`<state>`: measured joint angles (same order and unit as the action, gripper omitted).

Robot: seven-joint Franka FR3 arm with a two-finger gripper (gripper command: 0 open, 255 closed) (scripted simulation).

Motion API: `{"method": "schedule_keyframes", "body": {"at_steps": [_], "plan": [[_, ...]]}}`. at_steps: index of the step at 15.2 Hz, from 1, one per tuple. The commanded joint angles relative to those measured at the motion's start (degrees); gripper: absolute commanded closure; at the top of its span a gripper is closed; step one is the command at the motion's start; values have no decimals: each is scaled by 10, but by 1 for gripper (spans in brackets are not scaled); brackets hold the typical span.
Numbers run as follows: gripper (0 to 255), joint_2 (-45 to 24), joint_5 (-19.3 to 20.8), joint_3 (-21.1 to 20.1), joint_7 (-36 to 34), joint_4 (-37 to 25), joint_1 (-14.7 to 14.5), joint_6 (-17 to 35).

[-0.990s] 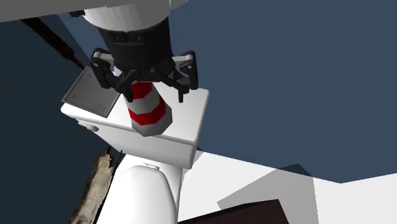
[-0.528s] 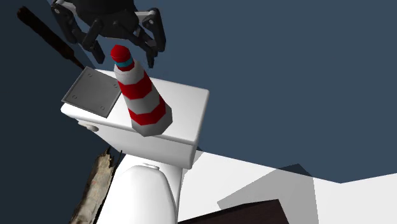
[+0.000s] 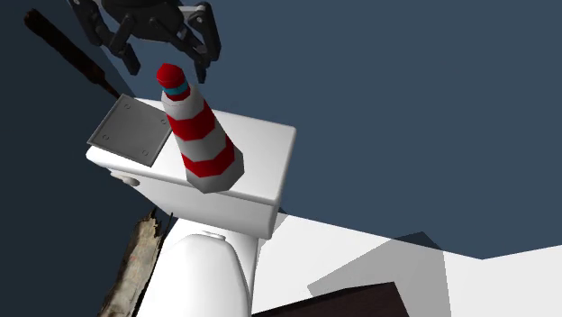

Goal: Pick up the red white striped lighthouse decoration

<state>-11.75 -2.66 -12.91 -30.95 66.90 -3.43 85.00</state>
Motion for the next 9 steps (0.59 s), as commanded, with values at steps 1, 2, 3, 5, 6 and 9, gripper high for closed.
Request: {"method": "schedule_keyframes", "body": {"at_steps": [1, 2, 3, 5, 6, 9], "plan": [[0, 12, -3, 1, 3, 34, 2, 23], [0, 20, -5, 1, 5, 57, 4, 38], [0, 20, -5, 1, 5, 57, 4, 38], [255, 20, -5, 1, 5, 58, 4, 38], [255, 21, -5, 1, 5, 59, 4, 38], [255, 21, -5, 1, 5, 59, 4, 38]]}}
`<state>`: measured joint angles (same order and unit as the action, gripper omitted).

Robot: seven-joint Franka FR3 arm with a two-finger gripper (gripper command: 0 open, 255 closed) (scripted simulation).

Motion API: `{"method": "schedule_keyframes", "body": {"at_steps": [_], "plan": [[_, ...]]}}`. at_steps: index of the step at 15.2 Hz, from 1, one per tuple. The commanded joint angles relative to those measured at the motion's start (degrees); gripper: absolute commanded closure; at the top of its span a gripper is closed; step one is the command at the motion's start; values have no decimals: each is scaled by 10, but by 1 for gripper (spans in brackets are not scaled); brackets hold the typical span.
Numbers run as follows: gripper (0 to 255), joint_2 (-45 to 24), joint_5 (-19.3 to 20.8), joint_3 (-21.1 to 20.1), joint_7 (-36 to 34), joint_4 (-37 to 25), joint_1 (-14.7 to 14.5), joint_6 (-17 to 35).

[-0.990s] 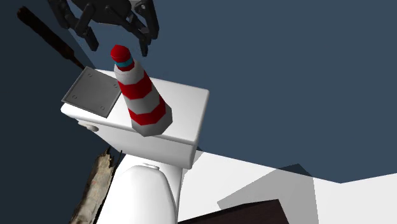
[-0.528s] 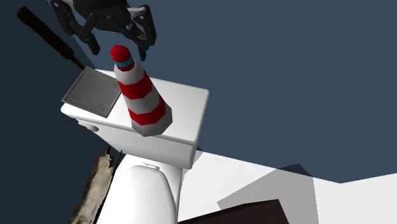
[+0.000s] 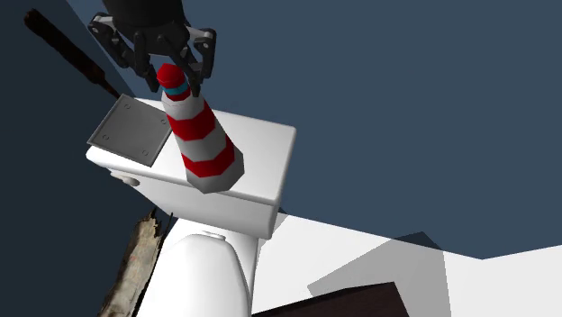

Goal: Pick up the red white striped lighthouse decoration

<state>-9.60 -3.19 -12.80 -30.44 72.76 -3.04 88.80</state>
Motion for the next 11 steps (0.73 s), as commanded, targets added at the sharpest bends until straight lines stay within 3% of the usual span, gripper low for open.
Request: {"method": "schedule_keyframes", "body": {"at_steps": [1, 5, 11], "plan": [[255, 0, 0, 0, 0, 0, 0, 0], [255, -2, 0, 0, 0, -1, 0, 0], [255, -35, 9, -2, -9, -97, -7, -63]]}}
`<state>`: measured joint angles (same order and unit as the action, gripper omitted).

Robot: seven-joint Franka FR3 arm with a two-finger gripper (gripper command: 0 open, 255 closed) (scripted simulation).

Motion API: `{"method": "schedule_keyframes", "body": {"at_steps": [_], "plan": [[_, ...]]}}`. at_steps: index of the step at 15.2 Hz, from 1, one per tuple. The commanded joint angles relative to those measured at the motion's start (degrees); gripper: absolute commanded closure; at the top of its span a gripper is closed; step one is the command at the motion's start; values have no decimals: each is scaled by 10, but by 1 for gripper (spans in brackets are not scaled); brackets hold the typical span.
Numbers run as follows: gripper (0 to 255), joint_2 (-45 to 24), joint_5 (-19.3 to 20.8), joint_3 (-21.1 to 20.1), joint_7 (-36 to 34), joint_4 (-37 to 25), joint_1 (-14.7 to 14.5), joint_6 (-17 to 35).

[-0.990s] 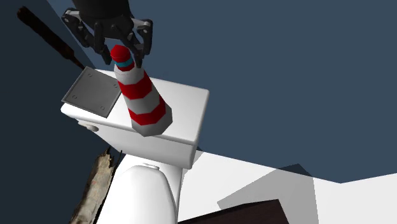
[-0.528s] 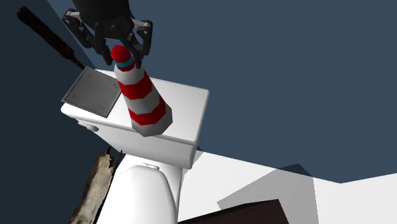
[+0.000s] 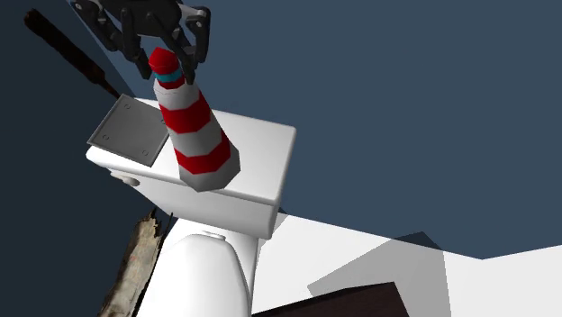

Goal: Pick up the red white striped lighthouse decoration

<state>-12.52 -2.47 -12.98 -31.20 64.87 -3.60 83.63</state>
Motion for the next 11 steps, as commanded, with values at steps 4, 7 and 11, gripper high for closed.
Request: {"method": "schedule_keyframes", "body": {"at_steps": [4, 7, 11], "plan": [[255, -40, 10, -2, -8, -103, -9, -61], [255, -79, 20, -3, -14, -190, -20, -110], [255, -132, 33, -2, -19, -299, -36, -166]]}}
